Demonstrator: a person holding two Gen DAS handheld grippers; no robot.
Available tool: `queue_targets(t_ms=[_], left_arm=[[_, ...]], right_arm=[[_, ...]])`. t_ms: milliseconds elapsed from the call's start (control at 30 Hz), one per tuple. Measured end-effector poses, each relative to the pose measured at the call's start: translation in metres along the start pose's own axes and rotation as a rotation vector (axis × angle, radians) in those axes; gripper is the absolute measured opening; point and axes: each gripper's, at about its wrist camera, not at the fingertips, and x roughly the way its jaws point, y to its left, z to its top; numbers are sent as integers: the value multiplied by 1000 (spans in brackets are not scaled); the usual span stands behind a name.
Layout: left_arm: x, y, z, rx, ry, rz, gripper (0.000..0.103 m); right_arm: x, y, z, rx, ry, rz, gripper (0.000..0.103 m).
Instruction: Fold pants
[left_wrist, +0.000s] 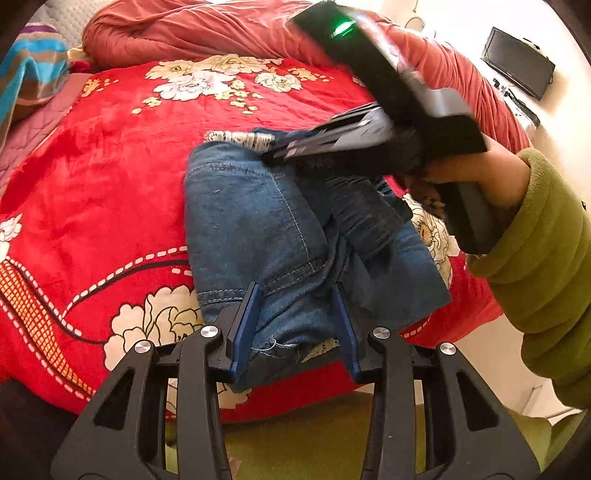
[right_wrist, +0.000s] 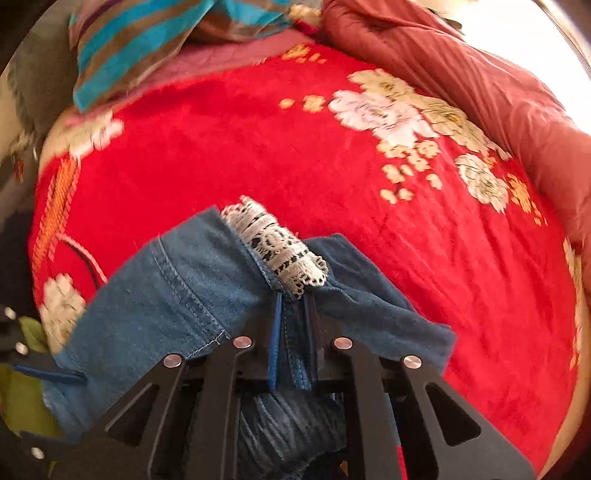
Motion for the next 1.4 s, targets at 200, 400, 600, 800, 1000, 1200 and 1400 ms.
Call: queue_targets(t_ms=[200,400,600,800,1000,1200,1400], left_arm=[[-4,0,2,-14,-3,-10,34],[-5,-4,2,-7,-4,-6,40],[-10,-8,0,-3,-11,-4,46],[-20,-9,-3,-19,-24,-19,51],[-48,13,9,-111,-118,-5,69],[-22,43,30,-200,-86,10,72],[23,54,43,-220,-2,-9,72]], right_arm=[[-61,-6,-17,51,-145,27,47],[-108,-7,-48,80,-233,35,62],[-131,-4,-75,81,-265,37,73],[-142,-3,-97,87,-250,24,73],[-139,-15,-113,186,-243,34,73],[-111,-40,-112,325,-186,82,73],[-70,-59,-110,445,-98,170,71]])
